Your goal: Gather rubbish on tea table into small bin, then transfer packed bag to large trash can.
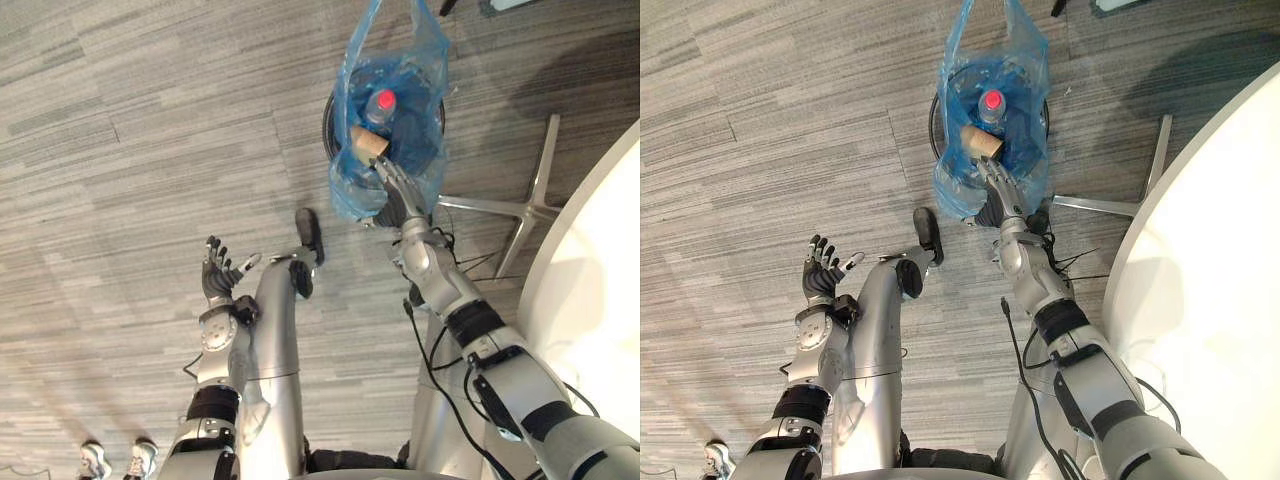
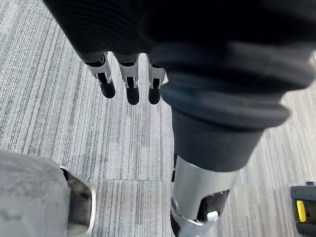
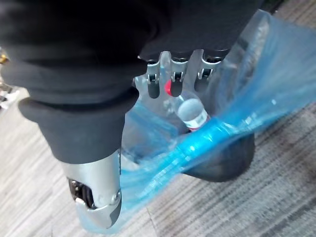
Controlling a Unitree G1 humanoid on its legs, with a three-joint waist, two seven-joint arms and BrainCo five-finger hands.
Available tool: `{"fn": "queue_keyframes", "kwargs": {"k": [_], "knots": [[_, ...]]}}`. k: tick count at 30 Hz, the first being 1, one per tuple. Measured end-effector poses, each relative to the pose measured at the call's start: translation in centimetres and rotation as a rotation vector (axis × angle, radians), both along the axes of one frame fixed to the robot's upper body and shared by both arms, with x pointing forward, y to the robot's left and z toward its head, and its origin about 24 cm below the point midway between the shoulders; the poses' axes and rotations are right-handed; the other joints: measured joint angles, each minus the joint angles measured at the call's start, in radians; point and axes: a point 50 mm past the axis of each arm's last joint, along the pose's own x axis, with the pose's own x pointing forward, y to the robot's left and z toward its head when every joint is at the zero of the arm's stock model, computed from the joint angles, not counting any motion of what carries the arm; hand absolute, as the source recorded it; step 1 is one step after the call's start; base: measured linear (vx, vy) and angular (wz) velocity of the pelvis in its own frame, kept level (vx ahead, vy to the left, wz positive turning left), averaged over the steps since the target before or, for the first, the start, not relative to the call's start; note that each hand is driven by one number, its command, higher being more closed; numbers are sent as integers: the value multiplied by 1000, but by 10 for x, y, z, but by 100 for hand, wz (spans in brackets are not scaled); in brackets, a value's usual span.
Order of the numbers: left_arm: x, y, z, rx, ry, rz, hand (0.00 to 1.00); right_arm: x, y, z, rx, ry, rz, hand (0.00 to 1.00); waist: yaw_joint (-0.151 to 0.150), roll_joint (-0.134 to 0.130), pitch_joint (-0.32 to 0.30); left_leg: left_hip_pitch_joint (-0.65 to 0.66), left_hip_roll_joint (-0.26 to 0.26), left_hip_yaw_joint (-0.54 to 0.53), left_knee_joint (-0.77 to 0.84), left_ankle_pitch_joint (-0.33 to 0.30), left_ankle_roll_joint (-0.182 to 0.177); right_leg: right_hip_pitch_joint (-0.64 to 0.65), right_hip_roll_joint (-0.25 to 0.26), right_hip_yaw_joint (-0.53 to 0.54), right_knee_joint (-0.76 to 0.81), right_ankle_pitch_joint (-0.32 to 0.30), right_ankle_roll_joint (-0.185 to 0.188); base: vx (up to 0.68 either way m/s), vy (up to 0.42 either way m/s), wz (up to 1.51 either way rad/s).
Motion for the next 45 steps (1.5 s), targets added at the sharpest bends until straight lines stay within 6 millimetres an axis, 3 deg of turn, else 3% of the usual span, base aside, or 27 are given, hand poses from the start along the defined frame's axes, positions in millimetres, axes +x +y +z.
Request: {"fn": "queue_keyframes", "kwargs": {"k": [4, 11, 16, 21, 24, 25, 28, 31, 33, 35, 39, 42, 43, 44, 45], "knots": [[4, -1, 3, -1, -8, -7, 0, 6, 0, 14, 0, -23, -10, 100, 0, -1, 0, -7, -1, -4, 17, 0, 0, -6, -4, 1, 19, -6, 1, -38, 7, 4], [4, -1, 3, -3, -9, -8, 0, 5, 4, 22, 64, -45, 11, 100, 1, -1, 0, -7, 1, -6, 12, -3, -6, -5, 0, -2, 12, -9, 0, -53, 14, -1], [4, -1, 3, -4, -5, -9, 0, -7, 13, 38, 185, -123, 79, 100, 0, -2, -1, 8, 3, -14, 14, 1, 0, 18, 1, -10, 9, -5, -7, -16, 8, 0], [1, -12, -4, -17, 28, -40, 0, -30, 7, 43, 399, -186, 140, 100, -5, -8, -4, 149, 5, -18, -19, 1, 0, 167, 6, -26, -29, -6, -8, -18, -5, 1], [-8, -22, -17, 6, 84, -94, 0, -44, 5, 27, 518, -141, 157, 100, -11, -28, -12, 287, -1, -5, -97, 7, -18, 297, 10, -33, -99, -3, -14, -32, -39, -1], [-16, -21, -26, 15, 115, -102, 0, -52, 8, 14, 601, -93, 173, 100, -12, -48, -26, 355, -1, 3, -138, 10, -23, 360, 17, -36, -140, 5, -21, 12, -48, -10], [-38, -19, -48, 23, 203, -109, 0, -74, 13, -12, 750, 1, 205, 100, -21, -74, -46, 537, -3, 9, -246, 27, -42, 547, 29, -61, -247, 19, -17, 60, -69, 1], [-63, -18, -70, 37, 300, -121, 0, -94, 22, -20, 885, 43, 264, 100, -27, -92, -88, 710, -7, 19, -345, 47, -49, 720, 44, -75, -349, 42, -16, 155, -62, 0], [-74, -20, -79, 37, 338, -141, 0, -104, 24, -25, 935, 57, 287, 100, -27, -92, -120, 787, -13, 25, -395, 57, -48, 796, 52, -76, -403, 52, -10, 175, -18, -7], [-96, -18, -97, 78, 429, -179, 0, -114, 31, -38, 938, 129, 339, 100, -28, -92, -196, 905, -22, 51, -493, 80, -48, 903, 77, -52, -532, 99, 3, 221, 20, -33], [-106, -15, -102, 141, 463, -236, 0, -118, 36, -43, 923, 187, 401, 100, -31, -93, -231, 1014, -42, 95, -597, 110, -42, 991, 91, -8, -647, 160, 13, 124, 45, -41], [-103, -11, -98, 192, 452, -273, 0, -118, 36, -46, 923, 217, 418, 100, -35, -94, -232, 1055, -61, 102, -599, 118, -31, 986, 78, 27, -589, 173, 15, -1, 51, -22], [-102, -9, -95, 209, 440, -281, 0, -117, 35, -49, 936, 238, 417, 100, -33, -90, -235, 1081, -52, 88, -618, 134, -10, 987, 77, 47, -513, 127, 26, -74, -38, 14], [-100, -7, -92, 224, 430, -281, 0, -117, 35, -50, 951, 241, 416, 100, -34, -92, -235, 1094, -55, 82, -623, 134, -10, 970, 69, 56, -374, 61, 6, -98, -102, 67], [-97, -3, -86, 245, 405, -279, 0, -117, 35, -50, 963, 243, 416, 100, -37, -97, -237, 1102, -65, 36, -617, 139, -15, 977, 62, 65, -163, -22, 28, -88, -96, 98]]}}
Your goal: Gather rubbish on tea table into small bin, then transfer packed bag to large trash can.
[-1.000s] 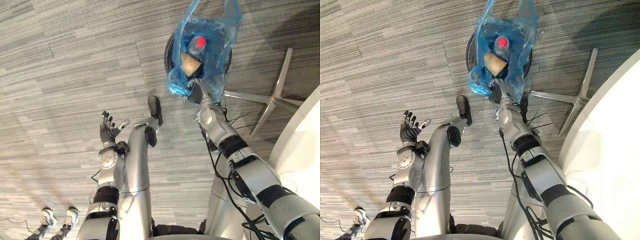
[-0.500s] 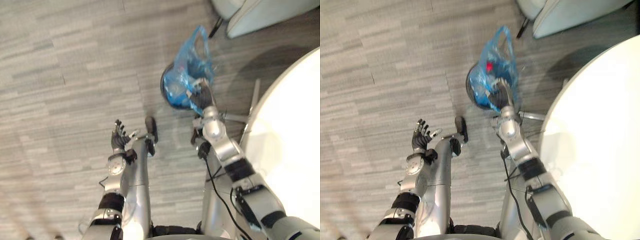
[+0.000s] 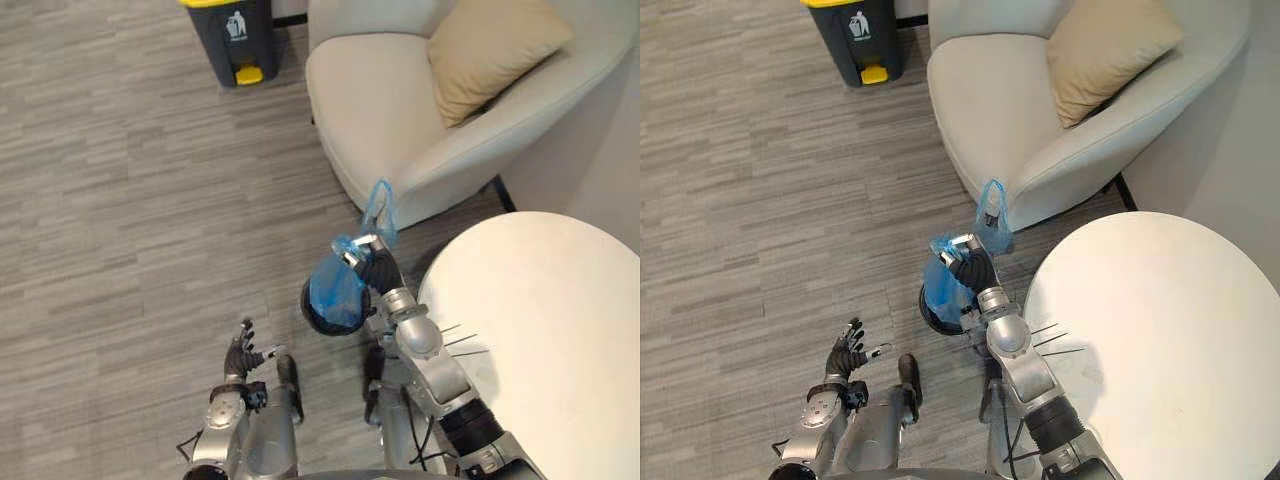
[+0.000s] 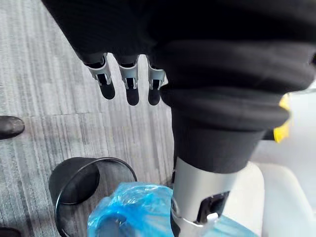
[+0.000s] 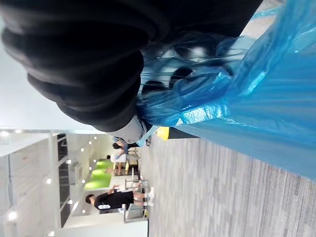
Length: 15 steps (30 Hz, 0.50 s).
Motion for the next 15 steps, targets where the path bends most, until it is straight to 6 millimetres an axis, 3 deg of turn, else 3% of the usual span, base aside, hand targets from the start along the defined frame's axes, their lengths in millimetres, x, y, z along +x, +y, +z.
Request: {"fn": "queue_keyframes", "kwargs": {"k": [2, 3, 5, 6, 7, 9, 11, 12, 13, 15], "knots": [[0, 3, 9, 10, -41, 0, 0, 0, 1, 1, 28, 2, 13, 100, 9, -17, -11, 1, -18, -53, 17, 9, -13, 52, 3, 26, 117, -40, 37, -121, -181, 97], [-2, 9, 18, 20, -81, 16, 0, 1, 3, 5, 45, -17, 37, 100, 24, -25, -19, -15, -31, -90, 31, 19, -28, 93, 17, 43, 68, -91, 46, -199, -210, 63], [-4, 4, 25, -3, -123, 28, 0, 5, 1, 14, 73, -42, 59, 100, 56, 8, -44, -43, -19, -123, -29, 75, -42, 135, 57, 21, -95, -128, 14, -215, -132, 26], [-3, 2, 30, -9, -151, 26, 0, 12, 1, 26, 75, -86, 72, 100, 73, 18, -53, -77, -10, -130, -74, 127, -51, 140, 80, 8, -199, -154, -34, -288, -132, 20], [-2, -5, 30, -41, -159, 32, 0, 18, -3, 37, 67, -120, 77, 100, 65, 66, -56, -122, 17, -166, -112, 183, -60, 113, 116, -26, -230, -118, -49, -316, -134, 30], [0, -12, 42, -69, -215, 31, 0, 25, -13, 38, 32, -123, 52, 100, 64, 90, -53, -114, 47, -193, -208, 234, -87, 99, 149, -68, -243, -88, -74, -406, -150, 49], [5, -20, 58, -89, -288, -3, 0, 28, -22, 35, 7, -111, 20, 100, 61, 86, -52, -99, 46, -188, -259, 147, -132, 109, 123, -120, -262, -70, -99, -306, -98, 76], [10, -28, 67, -100, -332, -43, 0, 31, -31, 37, -6, -115, -10, 100, 57, 73, -50, -125, 23, -160, -202, 101, -99, 106, 82, -148, -281, -64, -121, -241, -28, 85], [12, -31, 72, -102, -361, -67, 0, 33, -36, 39, -2, -122, -29, 100, 50, 62, -52, -150, -6, -133, -113, 99, -57, 105, 42, -162, -296, -46, -120, -301, -43, 85], [15, -33, 83, -99, -416, -84, 0, 35, -39, 45, -1, -143, -37, 100, 30, 68, -58, -132, -20, -76, 76, 52, 0, 120, 3, -178, -366, 15, -106, -200, 19, 51]]}}
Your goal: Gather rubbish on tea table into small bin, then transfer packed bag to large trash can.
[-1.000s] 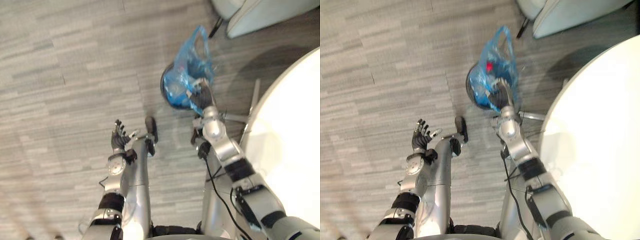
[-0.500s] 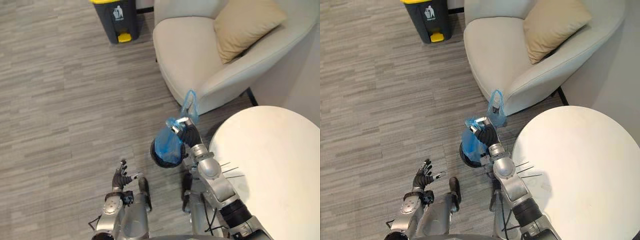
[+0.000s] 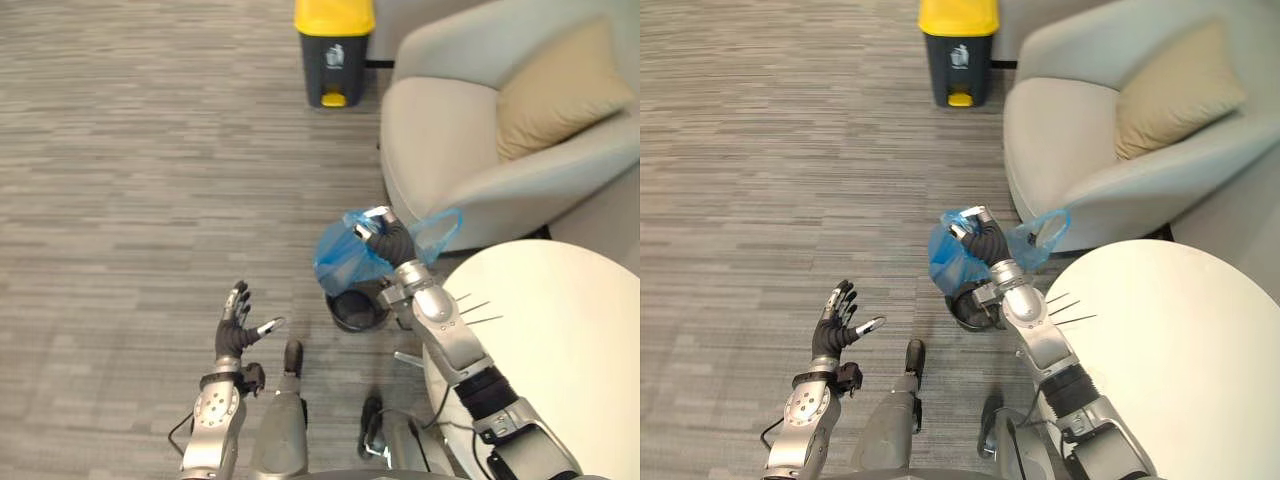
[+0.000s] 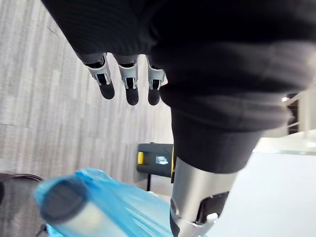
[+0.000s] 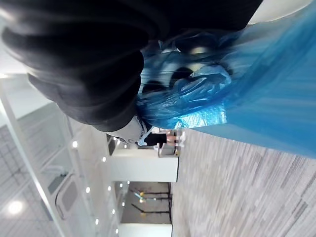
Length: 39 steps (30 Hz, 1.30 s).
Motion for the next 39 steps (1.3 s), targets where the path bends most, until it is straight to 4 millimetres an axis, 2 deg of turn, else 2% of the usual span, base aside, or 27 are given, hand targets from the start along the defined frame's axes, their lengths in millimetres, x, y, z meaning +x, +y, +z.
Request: {"fn": "queue_keyframes", "kwargs": {"k": [1, 2, 3, 4, 5, 6, 8, 11, 16, 18, 24, 25, 30, 33, 34, 39], "knots": [[3, -2, 6, 4, -34, -8, 0, 0, 1, 0, -1, -1, 5, 100, -1, 9, -6, 47, 18, 7, 43, -53, 1, 9, 0, -1, -33, 25, 6, -171, 82, 20], [6, -4, 9, 6, -49, -20, 0, 0, 1, 0, -1, -1, 6, 100, -4, 14, -8, 86, 25, 12, 42, -73, -4, 14, 2, -6, -49, 37, 8, -136, 124, 20], [13, -11, 16, 22, -80, -53, 0, 0, 1, 1, 0, -4, 7, 100, -19, 24, -15, 161, 37, 21, -31, -111, -36, 22, 10, -22, -84, 59, 23, -86, 111, 34], [17, -17, 20, 28, -97, -80, 0, 0, 2, 2, 1, -7, 8, 100, -30, 31, -19, 194, 37, 20, -103, -118, -49, 24, 14, -32, -101, 68, 39, -111, 169, 51], [28, -30, 28, 58, -132, -142, 0, 0, 6, 2, 13, -3, 20, 100, -45, 15, -30, 228, 23, 21, -226, -67, -67, 30, 13, -33, -163, 114, 59, -77, 141, 35], [30, -35, 30, 86, -141, -163, 0, -1, 11, 2, 19, -1, 41, 100, -46, 4, -37, 237, 13, 24, -261, -50, -62, 43, 13, -31, -211, 161, 66, -61, 140, 18], [34, -45, 27, 134, -131, -196, 0, -6, 28, 3, 54, 0, 97, 100, -47, -9, -45, 260, -6, 44, -275, -40, -49, 88, 16, -13, -297, 224, 77, -16, 133, -17], [38, -54, 22, 191, -114, -231, 0, -18, 51, 16, 99, -45, 215, 100, -50, -19, -70, 282, -24, 76, -291, -41, -48, 115, 13, 30, -365, 271, 87, -16, 115, -32], [38, -67, 0, 241, -9, -299, 0, -29, 80, 31, 128, -84, 369, 100, -69, -36, -105, 307, -19, 105, -299, -41, -46, 125, 26, 73, -388, 294, 83, -26, 6, -24], [36, -71, -9, 265, 31, -319, 0, -32, 86, 31, 129, -75, 415, 100, -76, -41, -117, 322, -17, 109, -309, -41, -46, 133, 34, 83, -392, 295, 83, -40, -27, -19], [41, -75, -15, 352, 45, -272, 0, -36, 91, 31, 170, -50, 459, 100, -75, -49, -132, 332, 1, 129, -312, -37, -52, 134, 52, 110, -403, 306, 71, -47, -34, -14], [43, -75, -15, 364, 48, -257, 100, -38, 92, 34, 188, -51, 479, 100, -76, -49, -132, 336, 1, 130, -317, -34, -57, 134, 61, 112, -403, 307, 70, -37, -40, -6], [51, -74, -24, 396, 93, -245, 100, -56, 116, 28, 210, 10, 630, 100, -72, -53, -145, 355, 15, 129, -326, -26, -66, 150, 77, 113, -410, 308, 69, -7, -21, -2], [58, -77, -20, 409, 81, -250, 100, -62, 126, 26, 204, 31, 687, 100, -70, -63, -154, 354, 19, 129, -327, -24, -69, 152, 78, 113, -418, 311, 64, 0, 0, 0], [59, -79, -18, 407, 73, -250, 100, -63, 130, 26, 195, 33, 702, 0, -72, -63, -155, 356, 20, 129, -326, -24, -70, 154, 79, 113, -419, 311, 64, 0, 0, 0], [60, -84, -16, 392, 63, -248, 100, -65, 136, 26, 180, 33, 729, 0, -75, -64, -157, 370, 19, 128, -327, -25, -69, 171, 81, 114, -422, 311, 64, 0, 0, 0]]}}
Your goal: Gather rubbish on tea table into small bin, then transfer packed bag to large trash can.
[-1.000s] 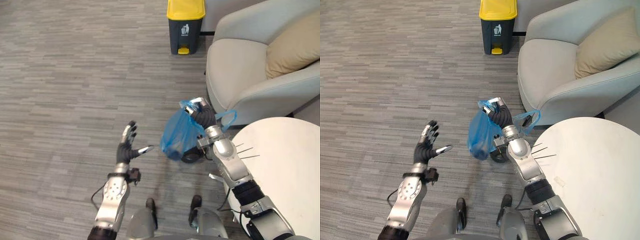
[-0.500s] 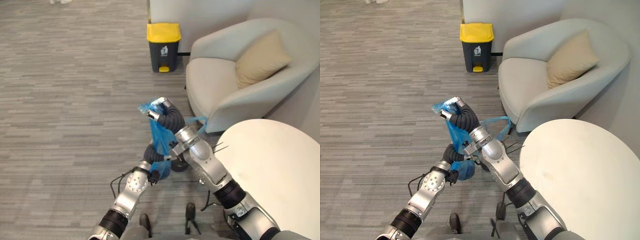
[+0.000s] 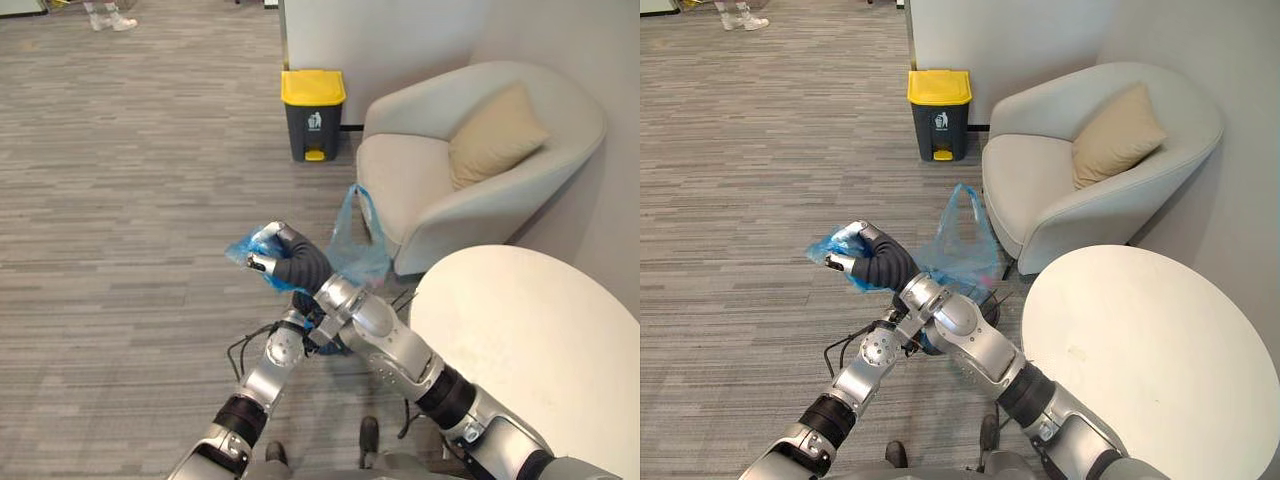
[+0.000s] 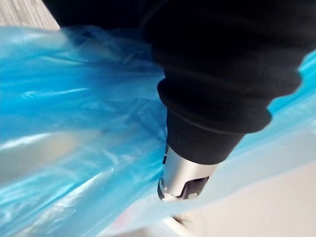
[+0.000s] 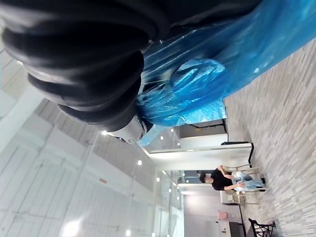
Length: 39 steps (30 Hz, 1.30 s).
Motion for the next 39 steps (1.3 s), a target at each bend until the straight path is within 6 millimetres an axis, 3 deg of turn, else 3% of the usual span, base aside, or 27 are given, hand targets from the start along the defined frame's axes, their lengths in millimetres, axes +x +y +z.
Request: {"fn": "queue_keyframes", "kwargs": {"k": [5, 8, 11, 14, 21, 24, 29, 33, 35, 37, 39], "knots": [[1, 8, 0, -57, 16, 48, 100, -8, 4, -8, -61, -41, 24, 0, 0, 0, 0, 0, 1, 0, 0, 0, 0, 0, -1, 2, -1, 0, 0, 0, 0, 0], [-3, 27, -2, -115, 27, 146, 100, -10, -5, -24, -162, -98, -41, 0, -1, -3, -3, 2, 2, 2, -1, 0, 0, 0, -1, 4, -1, 0, 1, 0, 0, 0], [-13, 51, -9, -153, 47, 263, 100, -10, -27, -47, -305, -161, -174, 0, -1, -7, -5, 3, 2, 2, -2, 0, 0, 2, 0, 4, -3, -1, 1, 0, 0, 0], [-28, 82, -20, -163, 78, 399, 100, -4, -66, -68, -449, -193, -385, 0, 0, -7, -7, 16, 1, 4, -14, -1, 0, 18, 0, 6, -15, -3, 4, 0, 0, 0], [-61, 128, -37, -147, 132, 583, 100, -16, -132, -88, -624, -214, -646, 0, 0, -3, -6, -3, 5, -9, -30, -7, -3, 9, -3, -5, -19, -20, 23, 5, -1, 6], [-74, 140, -45, -163, 170, 640, 100, -24, -153, -106, -652, -110, -729, 0, 1, 4, -1, -62, 6, -64, 23, -9, 2, -4, -10, -57, -2, -39, 25, 28, -4, 50], [-90, 149, -69, -178, 286, 679, 100, -36, -187, -167, -663, 289, -773, 0, 15, 35, 45, -164, -1, -181, 123, -39, 8, -8, -31, -196, 76, -96, 14, -9, 8, 87], [-110, 154, -87, -189, 391, 686, 100, -60, -228, -215, -627, 650, -931, 0, 17, 48, 55, -208, 52, 21, 130, -51, 19, -6, -76, -329, 83, -135, 41, 39, 68, 96], [-126, 158, -96, -183, 445, 708, 100, -68, -236, -227, -634, 733, -968, 0, 28, 49, 63, -219, 51, 26, 155, -46, 18, -1, -87, -337, 98, -146, 56, 112, 120, 36], [-151, 165, -106, -176, 510, 755, 100, -74, -236, -235, -630, 788, -984, 0, 28, 42, 69, -243, 35, 16, 228, -101, 39, 4, -131, -349, 157, -193, 94, 106, 161, 27], [-166, 168, -110, -163, 550, 756, 100, -81, -238, -241, -617, 838, -1024, 0, 20, 27, 81, -259, 17, 11, 327, -179, 56, -15, -194, -353, 300, -285, 128, 212, 227, 42]]}}
